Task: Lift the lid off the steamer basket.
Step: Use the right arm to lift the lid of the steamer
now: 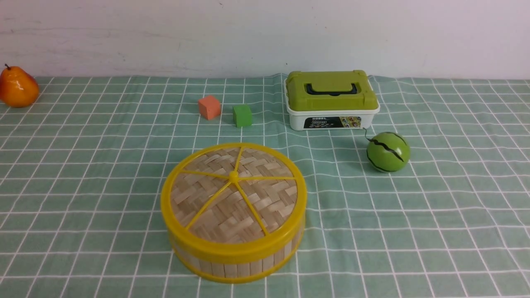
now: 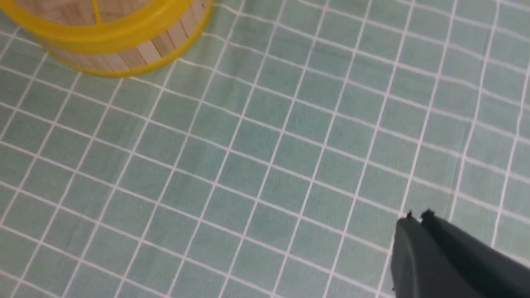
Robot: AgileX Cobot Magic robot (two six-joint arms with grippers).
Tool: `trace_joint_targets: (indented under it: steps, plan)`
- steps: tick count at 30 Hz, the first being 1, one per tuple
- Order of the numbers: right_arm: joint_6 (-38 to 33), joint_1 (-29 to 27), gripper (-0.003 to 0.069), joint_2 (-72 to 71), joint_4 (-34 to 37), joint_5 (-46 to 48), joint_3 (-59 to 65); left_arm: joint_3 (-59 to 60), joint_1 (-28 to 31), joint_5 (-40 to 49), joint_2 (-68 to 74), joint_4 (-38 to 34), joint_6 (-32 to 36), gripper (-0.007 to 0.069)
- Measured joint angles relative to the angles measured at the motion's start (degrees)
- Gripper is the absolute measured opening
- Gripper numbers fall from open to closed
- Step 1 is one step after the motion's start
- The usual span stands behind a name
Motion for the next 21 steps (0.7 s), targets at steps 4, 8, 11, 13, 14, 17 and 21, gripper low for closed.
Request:
trace_joint_targets:
  steps: [4,8,11,13,14,17,21]
  plan:
    - [-0.03,7.55,-0.0006,10.36,-0.69,0.18,-9.59,0.0,0.0,0.0,0.0,0.0,0.0,0.0239]
    - [4.0,16.51,-0.0002,20.95,-5.25,0.23,-18.0,0.0,0.0,0.0,0.0,0.0,0.0,0.0239]
    - [6.67,22.05,0.0008,28.1,-9.13,0.23,-23.12,0.0,0.0,0.0,0.0,0.0,0.0,0.0239]
    - [8.19,25.28,0.0022,32.89,-10.95,0.23,-26.76,0.0,0.0,0.0,0.0,0.0,0.0,0.0239]
    - [9.03,26.68,0.0032,35.18,-11.59,0.23,-28.85,0.0,0.0,0.0,0.0,0.0,0.0,0.0239]
    - [10.08,29.67,0.0064,40.91,-12.19,0.23,-33.15,0.0,0.0,0.0,0.0,0.0,0.0,0.0239]
    - [10.43,32.93,0.0129,48.1,-12.48,0.23,-38.55,0.0,0.0,0.0,0.0,0.0,0.0,0.0239]
